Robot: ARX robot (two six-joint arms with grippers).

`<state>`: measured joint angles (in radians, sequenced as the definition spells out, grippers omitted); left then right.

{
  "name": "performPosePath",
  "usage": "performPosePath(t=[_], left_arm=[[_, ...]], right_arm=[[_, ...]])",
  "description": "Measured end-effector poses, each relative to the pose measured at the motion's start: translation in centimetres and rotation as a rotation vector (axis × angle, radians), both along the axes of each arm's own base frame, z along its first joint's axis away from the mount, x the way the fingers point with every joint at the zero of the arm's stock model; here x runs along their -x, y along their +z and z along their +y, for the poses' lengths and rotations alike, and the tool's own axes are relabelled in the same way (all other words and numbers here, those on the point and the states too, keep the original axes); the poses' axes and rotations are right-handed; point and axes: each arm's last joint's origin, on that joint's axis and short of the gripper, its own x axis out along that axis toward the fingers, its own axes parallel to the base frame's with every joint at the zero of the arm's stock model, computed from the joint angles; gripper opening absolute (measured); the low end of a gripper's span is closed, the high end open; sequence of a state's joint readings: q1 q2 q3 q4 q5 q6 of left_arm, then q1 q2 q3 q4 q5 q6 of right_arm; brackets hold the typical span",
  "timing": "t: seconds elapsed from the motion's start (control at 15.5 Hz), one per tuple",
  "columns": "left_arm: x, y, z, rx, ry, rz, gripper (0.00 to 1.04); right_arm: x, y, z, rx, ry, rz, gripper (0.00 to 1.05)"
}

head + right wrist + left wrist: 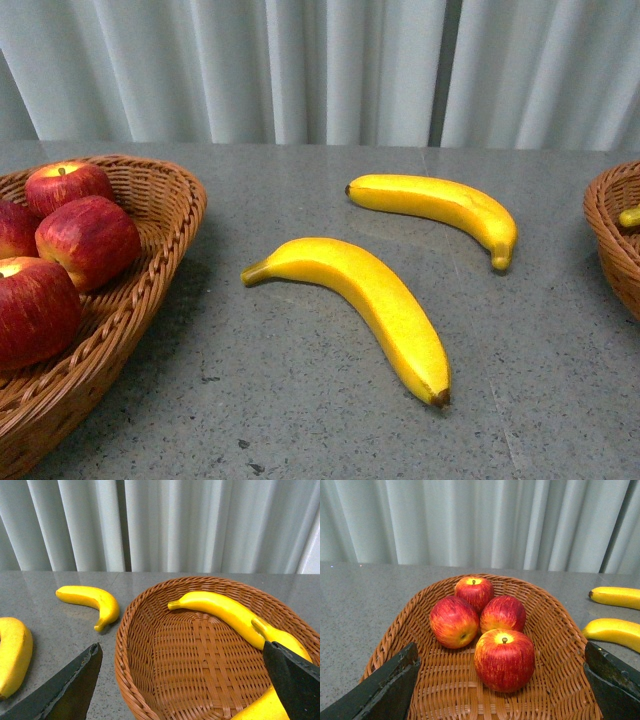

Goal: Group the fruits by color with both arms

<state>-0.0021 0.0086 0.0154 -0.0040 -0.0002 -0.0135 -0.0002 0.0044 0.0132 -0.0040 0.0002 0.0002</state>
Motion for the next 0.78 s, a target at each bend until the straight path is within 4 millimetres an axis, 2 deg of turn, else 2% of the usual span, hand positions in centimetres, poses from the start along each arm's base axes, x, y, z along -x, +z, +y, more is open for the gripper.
performPosePath(t=[0.32, 0.58, 0.71, 0.78], left_arm=[[0.0, 0.0, 0.0, 0.000, 0.000, 0.000, 0.98], [0.0, 0.0, 0.0, 0.000, -0.001, -0.001, 0.98], [0.0, 0.0, 0.0, -0.002, 0.000, 0.000, 0.98], [0.0, 0.0, 0.0, -0.002, 0.000, 0.000, 0.98]], right_arm=[[0.0, 0.0, 0.0, 0.000, 0.000, 0.001, 0.98], [-0.6, 0.0, -0.3, -0.129, 0.139, 0.107, 0.98], [-1.9, 1.7, 0.1, -0.237, 0.277, 0.106, 0.98], [-4.5, 4.9, 1.3, -0.257, 0.361, 0.028, 0.98]])
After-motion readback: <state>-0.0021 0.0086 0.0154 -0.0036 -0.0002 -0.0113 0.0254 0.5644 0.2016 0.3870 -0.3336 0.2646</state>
